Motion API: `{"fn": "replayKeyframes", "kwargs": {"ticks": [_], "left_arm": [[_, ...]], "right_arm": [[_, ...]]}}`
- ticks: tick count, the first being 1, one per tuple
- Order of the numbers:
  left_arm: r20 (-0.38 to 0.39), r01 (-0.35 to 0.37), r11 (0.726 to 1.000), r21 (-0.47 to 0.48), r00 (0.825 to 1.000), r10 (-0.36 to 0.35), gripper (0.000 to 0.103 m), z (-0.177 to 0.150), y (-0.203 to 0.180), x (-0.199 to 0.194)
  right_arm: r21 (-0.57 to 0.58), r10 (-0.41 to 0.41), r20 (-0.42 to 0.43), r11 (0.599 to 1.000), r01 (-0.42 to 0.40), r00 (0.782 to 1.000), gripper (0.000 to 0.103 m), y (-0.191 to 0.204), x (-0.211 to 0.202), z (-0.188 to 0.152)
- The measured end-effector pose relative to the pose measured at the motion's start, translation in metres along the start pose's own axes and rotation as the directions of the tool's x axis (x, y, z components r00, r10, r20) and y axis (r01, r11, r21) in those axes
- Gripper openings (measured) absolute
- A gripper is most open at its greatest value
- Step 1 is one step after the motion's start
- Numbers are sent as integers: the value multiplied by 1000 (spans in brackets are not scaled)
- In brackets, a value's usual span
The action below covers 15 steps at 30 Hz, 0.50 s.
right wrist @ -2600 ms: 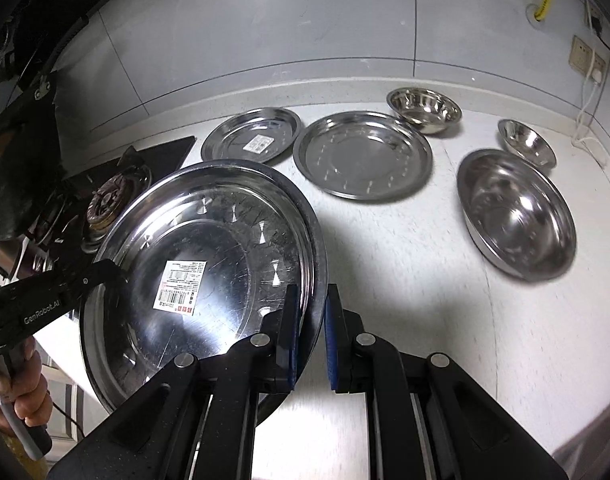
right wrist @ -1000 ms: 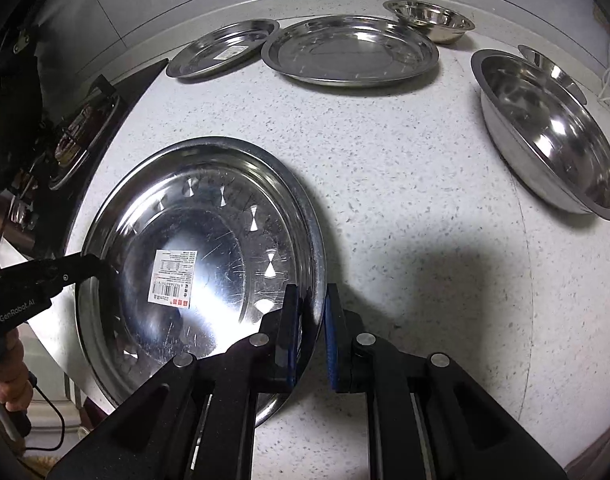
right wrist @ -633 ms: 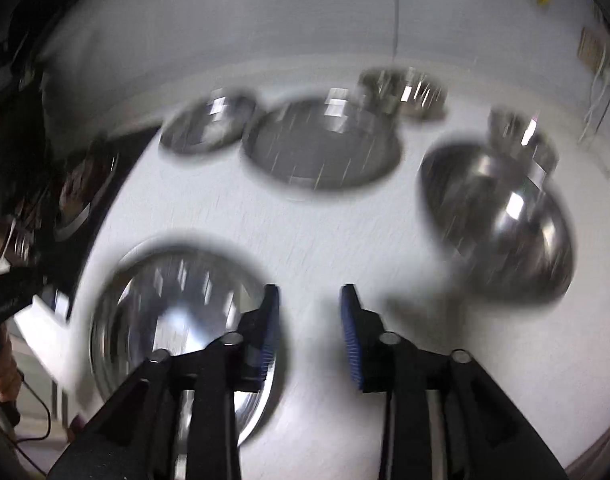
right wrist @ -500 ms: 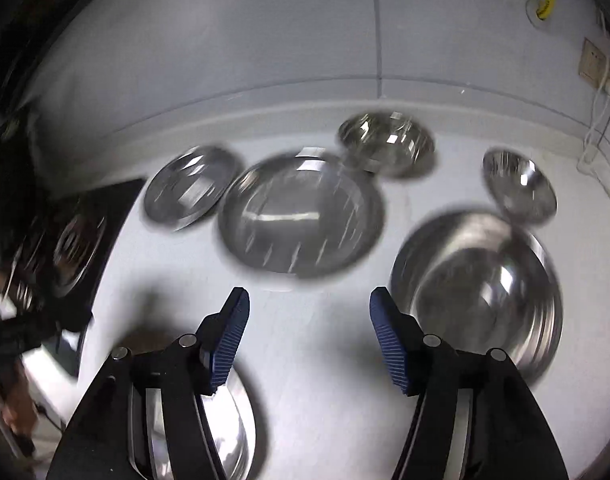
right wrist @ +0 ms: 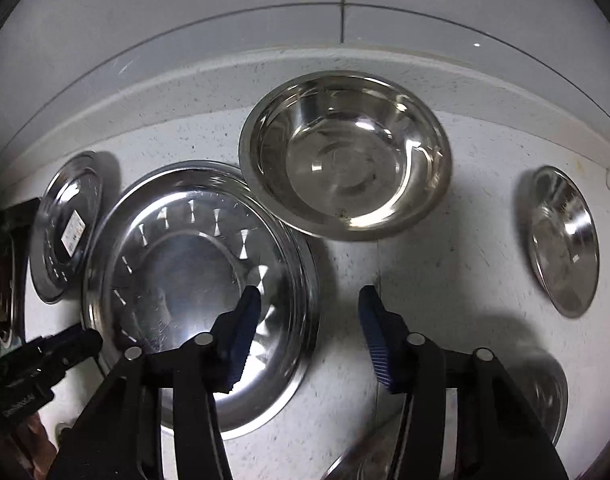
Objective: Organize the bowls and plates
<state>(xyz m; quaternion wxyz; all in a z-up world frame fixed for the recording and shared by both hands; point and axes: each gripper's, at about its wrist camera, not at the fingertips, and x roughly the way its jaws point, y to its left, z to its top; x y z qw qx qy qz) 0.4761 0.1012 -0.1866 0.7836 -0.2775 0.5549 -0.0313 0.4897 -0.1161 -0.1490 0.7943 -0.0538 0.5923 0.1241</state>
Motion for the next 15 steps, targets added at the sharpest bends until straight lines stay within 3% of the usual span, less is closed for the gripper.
{"fn": "replayKeyframes", "kwargs": {"ticks": [2, 4, 9, 15], "left_arm": [[-7, 20, 1000, -14, 1000, -20, 21, 5, 1, 3], [-25, 48, 999, -22, 999, -48, 11, 4, 1, 8], [-3, 69, 997, -27, 998, -69, 11, -2, 3, 1], [69, 89, 996, 13, 994, -89, 11, -6, -4, -37]], "right_arm": [[-22, -1, -15, 1000, 1, 1000, 34, 1, 6, 2], [-41, 5, -29, 999, -6, 1000, 13, 3, 11, 2], [-88, -36, -1, 995, 36, 999, 12, 13, 7, -3], [-71, -19, 84, 997, 25, 996, 11, 21, -28, -8]]}}
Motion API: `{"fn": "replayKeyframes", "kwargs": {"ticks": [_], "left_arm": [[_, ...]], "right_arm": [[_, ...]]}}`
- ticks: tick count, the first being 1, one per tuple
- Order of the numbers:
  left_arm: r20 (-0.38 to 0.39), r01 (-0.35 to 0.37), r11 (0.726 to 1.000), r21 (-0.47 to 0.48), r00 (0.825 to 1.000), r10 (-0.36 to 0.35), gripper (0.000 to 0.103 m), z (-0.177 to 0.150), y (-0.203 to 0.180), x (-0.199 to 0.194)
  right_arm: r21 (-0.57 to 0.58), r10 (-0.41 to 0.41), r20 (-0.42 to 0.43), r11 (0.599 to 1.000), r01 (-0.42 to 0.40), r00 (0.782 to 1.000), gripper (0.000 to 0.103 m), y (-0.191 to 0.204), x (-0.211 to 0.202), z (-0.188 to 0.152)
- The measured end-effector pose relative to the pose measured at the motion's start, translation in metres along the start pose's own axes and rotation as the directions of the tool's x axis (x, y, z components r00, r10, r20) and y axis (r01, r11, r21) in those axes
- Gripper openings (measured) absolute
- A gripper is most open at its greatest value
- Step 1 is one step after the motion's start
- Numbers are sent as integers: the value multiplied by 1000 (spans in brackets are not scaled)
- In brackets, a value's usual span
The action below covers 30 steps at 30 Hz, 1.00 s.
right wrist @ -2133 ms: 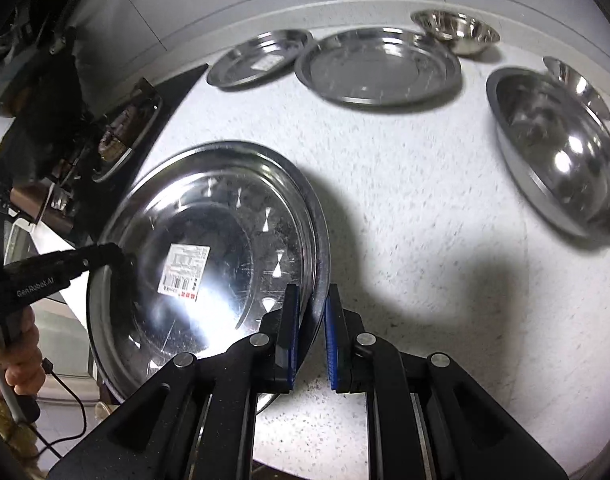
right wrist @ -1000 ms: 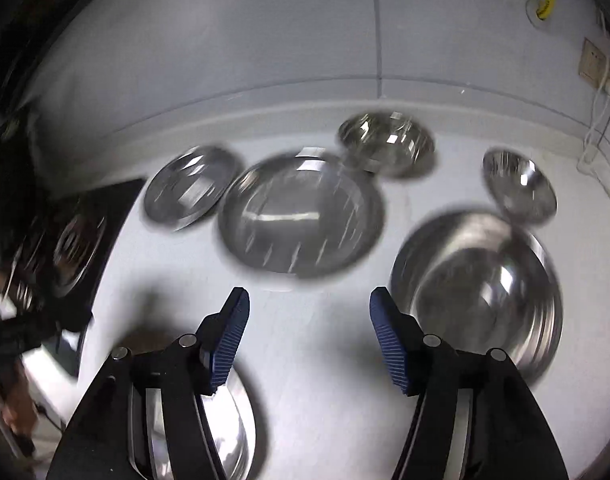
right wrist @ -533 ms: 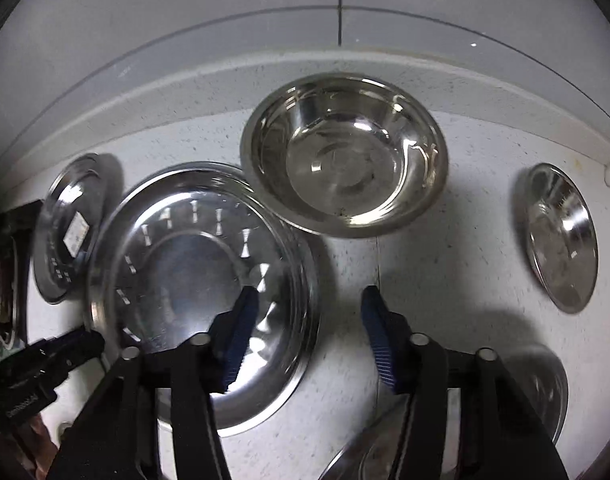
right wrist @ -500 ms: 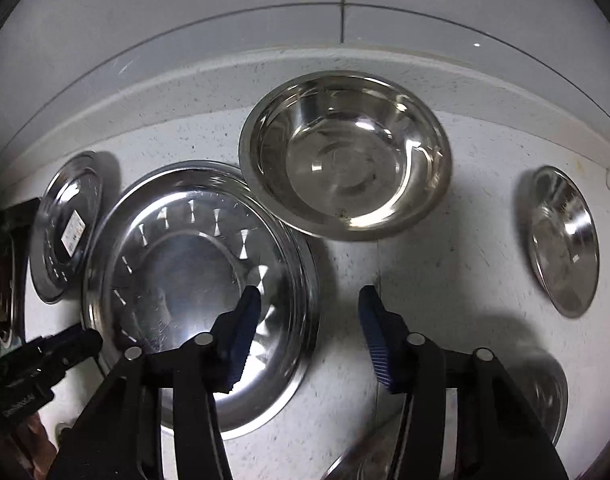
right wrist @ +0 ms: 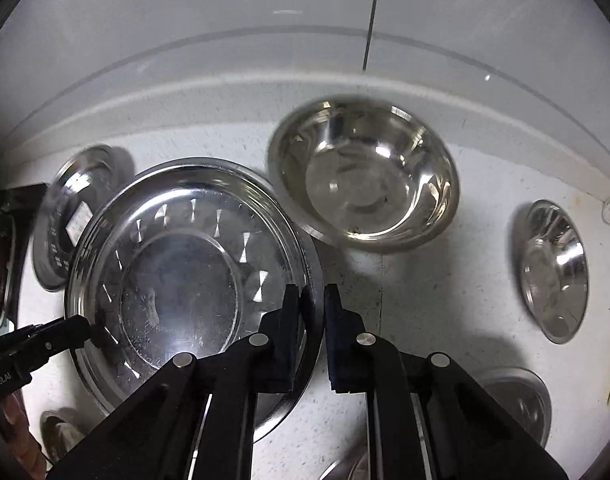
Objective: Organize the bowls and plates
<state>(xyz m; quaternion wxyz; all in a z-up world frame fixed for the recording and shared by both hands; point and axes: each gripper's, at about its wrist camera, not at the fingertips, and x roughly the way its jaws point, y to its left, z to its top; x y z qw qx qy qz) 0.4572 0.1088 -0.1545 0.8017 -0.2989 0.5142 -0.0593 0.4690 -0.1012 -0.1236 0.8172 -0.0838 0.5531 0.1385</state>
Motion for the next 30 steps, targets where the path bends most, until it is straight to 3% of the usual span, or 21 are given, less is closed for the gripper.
{"fn": "replayKeyframes", "kwargs": {"ticks": [8, 15, 19, 23, 30], "left_arm": [[70, 51, 997, 51, 996, -55, 11, -30, -9, -89], [61, 85, 991, 100, 994, -92, 12, -105, 12, -166], [21, 65, 993, 96, 998, -67, 12, -156, 40, -175], [-22, 32, 998, 61, 999, -30, 12, -197, 70, -165], [-8, -50, 998, 32, 999, 50, 12, -219, 100, -150]], "right_arm": [[4, 46, 134, 999, -47, 990, 10, 16, -95, -34], [-48, 112, 186, 993, -105, 976, 10, 58, -162, -103], [-71, 158, 159, 986, -148, 975, 10, 80, -166, -158], [-83, 175, 99, 982, -167, 980, 10, 96, -140, -200], [-78, 179, 5, 981, -178, 984, 11, 109, -87, -226]]}}
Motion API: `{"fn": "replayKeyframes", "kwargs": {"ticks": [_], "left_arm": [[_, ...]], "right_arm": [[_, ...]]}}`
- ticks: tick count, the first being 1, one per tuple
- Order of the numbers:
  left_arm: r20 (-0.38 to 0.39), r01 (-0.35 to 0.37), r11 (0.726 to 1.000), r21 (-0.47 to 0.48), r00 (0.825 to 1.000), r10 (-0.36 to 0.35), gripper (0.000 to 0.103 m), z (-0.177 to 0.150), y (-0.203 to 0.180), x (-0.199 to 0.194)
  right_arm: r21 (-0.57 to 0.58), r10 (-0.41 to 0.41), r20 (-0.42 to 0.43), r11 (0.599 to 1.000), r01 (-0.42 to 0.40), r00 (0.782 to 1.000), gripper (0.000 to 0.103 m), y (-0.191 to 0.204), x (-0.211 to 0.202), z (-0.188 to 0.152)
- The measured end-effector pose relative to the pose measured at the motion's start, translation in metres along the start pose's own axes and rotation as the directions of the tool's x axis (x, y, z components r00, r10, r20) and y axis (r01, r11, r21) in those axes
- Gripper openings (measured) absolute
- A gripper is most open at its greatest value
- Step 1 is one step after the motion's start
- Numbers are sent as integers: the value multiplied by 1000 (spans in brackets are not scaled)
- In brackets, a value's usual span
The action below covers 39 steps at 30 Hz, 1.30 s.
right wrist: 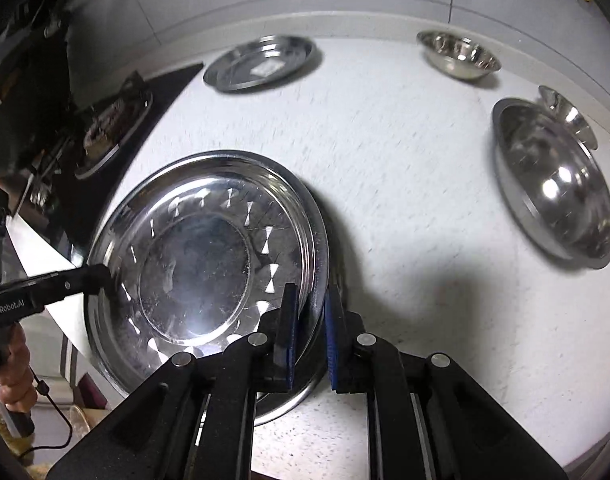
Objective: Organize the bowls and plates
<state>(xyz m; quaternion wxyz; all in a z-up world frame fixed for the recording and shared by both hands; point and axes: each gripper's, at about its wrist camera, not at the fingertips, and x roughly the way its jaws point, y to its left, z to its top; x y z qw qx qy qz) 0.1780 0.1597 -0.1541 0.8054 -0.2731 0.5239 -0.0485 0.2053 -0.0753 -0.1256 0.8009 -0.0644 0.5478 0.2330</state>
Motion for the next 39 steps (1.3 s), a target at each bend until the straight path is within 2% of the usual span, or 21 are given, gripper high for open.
{"fn": "replayKeyframes", "kwargs": {"ticks": [4, 11, 12, 14, 15, 16, 22, 24, 25, 26, 29, 32, 34, 39], "left_arm": [[14, -23, 1000, 12, 1000, 23, 11, -1, 2, 6], [40, -69, 997, 45, 997, 68, 13, 2, -7, 8], [46, -79, 996, 49, 996, 76, 13, 2, -9, 8], [50, -91, 994, 59, 995, 88, 13, 2, -10, 6], [48, -97, 993, 61, 994, 95, 15, 3, -10, 6], [47, -98, 993, 61, 994, 95, 15, 4, -11, 5], [91, -81, 995, 52, 993, 76, 15, 21, -12, -14], [87, -60, 998, 4, 994, 59, 17, 41, -8, -15], [86, -59, 998, -28, 994, 61, 24, 58, -5, -13], [92, -57, 998, -40, 994, 60, 25, 70, -4, -11], [99, -63, 993, -98, 992, 73, 26, 123, 4, 1], [81, -42, 978, -203, 995, 59, 26, 177, 19, 23], [88, -63, 967, -248, 992, 88, 26, 209, 27, 38], [77, -102, 944, -312, 988, 132, 26, 258, 47, 75]], "right_arm": [[4, 1, -21, 1000, -1, 1000, 12, 2, 11, -8], [10, 25, -8, 1000, -25, 1000, 14, -2, 10, -11], [2, 26, 0, 1000, -26, 1000, 17, -3, 9, -12], [-22, 31, 18, 999, -30, 999, 30, -3, 3, -12], [-33, 22, 29, 999, -21, 999, 42, -3, -1, -13], [-44, 15, 42, 999, -13, 999, 45, -3, -4, -13], [-57, 19, 91, 998, -14, 996, 45, -12, -27, 3], [-57, 22, 102, 998, -16, 995, 45, -14, -29, 16], [-60, 16, 108, 998, -9, 994, 45, -14, -29, 26], [-65, 5, 115, 998, 3, 993, 45, -14, -27, 38], [-66, -6, 131, 998, 15, 991, 45, -14, -17, 77], [-29, 12, 119, 1000, -8, 993, 45, -14, 9, 132], [-3, 14, 110, 1000, -13, 994, 45, -13, 28, 164], [86, 63, 66, 994, -69, 996, 45, -13, 86, 229]]}}
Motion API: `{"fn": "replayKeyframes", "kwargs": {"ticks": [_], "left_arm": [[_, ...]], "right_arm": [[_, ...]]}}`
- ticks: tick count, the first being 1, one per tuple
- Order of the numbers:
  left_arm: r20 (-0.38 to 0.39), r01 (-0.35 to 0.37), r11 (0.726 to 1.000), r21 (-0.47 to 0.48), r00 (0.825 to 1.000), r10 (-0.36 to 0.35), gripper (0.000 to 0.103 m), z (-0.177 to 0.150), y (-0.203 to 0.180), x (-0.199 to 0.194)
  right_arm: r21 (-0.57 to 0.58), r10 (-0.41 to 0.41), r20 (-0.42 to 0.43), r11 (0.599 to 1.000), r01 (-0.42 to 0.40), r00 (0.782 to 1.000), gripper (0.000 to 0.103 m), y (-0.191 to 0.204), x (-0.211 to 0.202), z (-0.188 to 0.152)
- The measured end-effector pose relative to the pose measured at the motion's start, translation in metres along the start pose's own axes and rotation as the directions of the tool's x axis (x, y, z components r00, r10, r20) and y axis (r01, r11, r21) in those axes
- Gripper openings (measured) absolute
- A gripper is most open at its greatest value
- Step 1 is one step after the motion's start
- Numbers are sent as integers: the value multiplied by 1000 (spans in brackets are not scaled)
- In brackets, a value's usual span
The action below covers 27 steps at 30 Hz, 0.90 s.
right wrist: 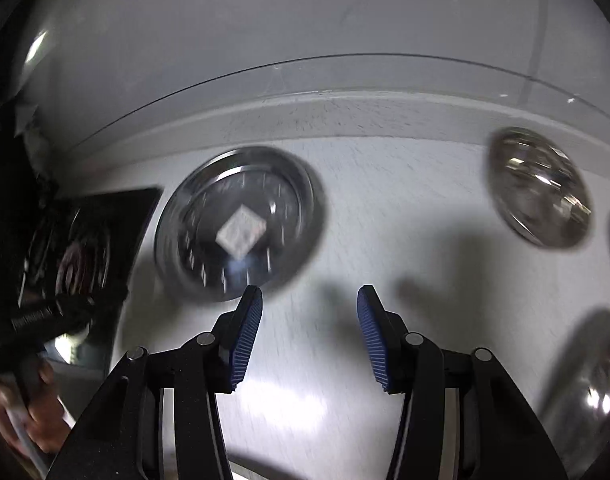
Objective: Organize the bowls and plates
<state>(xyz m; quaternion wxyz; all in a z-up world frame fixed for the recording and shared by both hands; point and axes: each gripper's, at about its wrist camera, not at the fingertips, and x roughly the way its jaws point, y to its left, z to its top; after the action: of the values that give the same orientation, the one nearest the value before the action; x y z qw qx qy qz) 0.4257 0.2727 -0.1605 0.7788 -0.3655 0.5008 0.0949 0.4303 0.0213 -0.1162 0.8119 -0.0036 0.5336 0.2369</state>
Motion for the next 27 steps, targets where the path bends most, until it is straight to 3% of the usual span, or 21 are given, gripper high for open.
{"fn": "replayKeyframes", "kwargs": {"ticks": [6, 10, 12, 16, 19, 27], "left_arm": [[-3, 17, 1000, 1, 1000, -17, 24, 24, 2, 28], [-1, 49, 999, 20, 999, -49, 23, 33, -1, 35], [-4, 73, 997, 24, 997, -72, 22, 34, -2, 37], [-9, 112, 993, 30, 994, -112, 13, 36, -2, 44], [-16, 140, 990, -2, 990, -140, 8, 35, 5, 44], [37, 119, 992, 38, 992, -121, 7, 23, -4, 10]], "right_arm": [[56, -14, -41, 998, 17, 999, 45, -4, 48, 24], [47, -26, -49, 999, 28, 998, 36, 0, 63, 28], [43, -26, -43, 999, 27, 999, 33, 3, 65, 29], [0, -34, -51, 999, 34, 998, 15, 15, 69, 27], [-41, -90, -42, 995, 88, 995, 12, 25, 70, 22], [-27, -56, -1, 998, 56, 998, 10, 37, 40, 21]]}}
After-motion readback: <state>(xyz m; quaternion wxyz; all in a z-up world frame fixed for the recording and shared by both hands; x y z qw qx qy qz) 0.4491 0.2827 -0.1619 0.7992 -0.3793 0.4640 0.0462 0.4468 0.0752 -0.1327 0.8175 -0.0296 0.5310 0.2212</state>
